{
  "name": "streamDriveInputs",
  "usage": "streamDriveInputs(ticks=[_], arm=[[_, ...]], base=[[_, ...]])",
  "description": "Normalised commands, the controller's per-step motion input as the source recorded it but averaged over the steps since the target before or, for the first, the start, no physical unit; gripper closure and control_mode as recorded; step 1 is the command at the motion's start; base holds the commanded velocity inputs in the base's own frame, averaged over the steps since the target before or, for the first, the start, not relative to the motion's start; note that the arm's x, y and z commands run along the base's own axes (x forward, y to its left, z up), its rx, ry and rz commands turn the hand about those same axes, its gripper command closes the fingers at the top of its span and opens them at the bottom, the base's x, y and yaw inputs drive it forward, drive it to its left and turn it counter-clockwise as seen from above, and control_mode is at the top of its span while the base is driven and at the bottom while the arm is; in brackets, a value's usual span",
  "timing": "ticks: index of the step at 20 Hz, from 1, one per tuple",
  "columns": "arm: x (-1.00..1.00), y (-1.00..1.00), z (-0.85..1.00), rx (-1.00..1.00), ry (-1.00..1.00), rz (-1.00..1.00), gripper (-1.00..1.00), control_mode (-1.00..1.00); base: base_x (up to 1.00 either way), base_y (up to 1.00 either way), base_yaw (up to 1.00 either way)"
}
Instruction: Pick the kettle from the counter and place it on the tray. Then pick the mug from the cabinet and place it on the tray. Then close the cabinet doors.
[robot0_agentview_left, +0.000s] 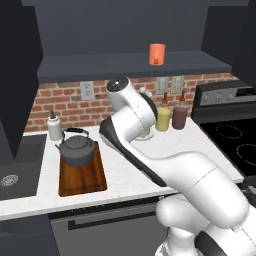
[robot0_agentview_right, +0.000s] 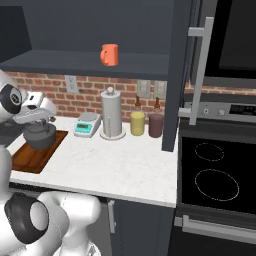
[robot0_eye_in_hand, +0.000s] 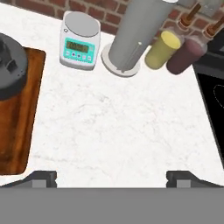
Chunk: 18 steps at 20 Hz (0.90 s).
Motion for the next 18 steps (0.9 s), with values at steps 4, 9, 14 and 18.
streamDriveInputs(ticks=[4,9,14,18], arm=[[-0.33,-0.36,0.38,0.05,-0.09,-0.22,-1.00,-1.00],[-0.30,-0.31,0.44,0.04,-0.19,-0.13,-1.00,-1.00],[-0.31,-0.29,0.54,0.03,-0.35,-0.06,-1.00,-1.00],[-0.22,-0.29,0.56,0.01,-0.37,-0.09,-1.00,-1.00]], base=[[0.00,0.00,0.00],[0.00,0.00,0.00],[0.00,0.00,0.00],[0.00,0.00,0.00]])
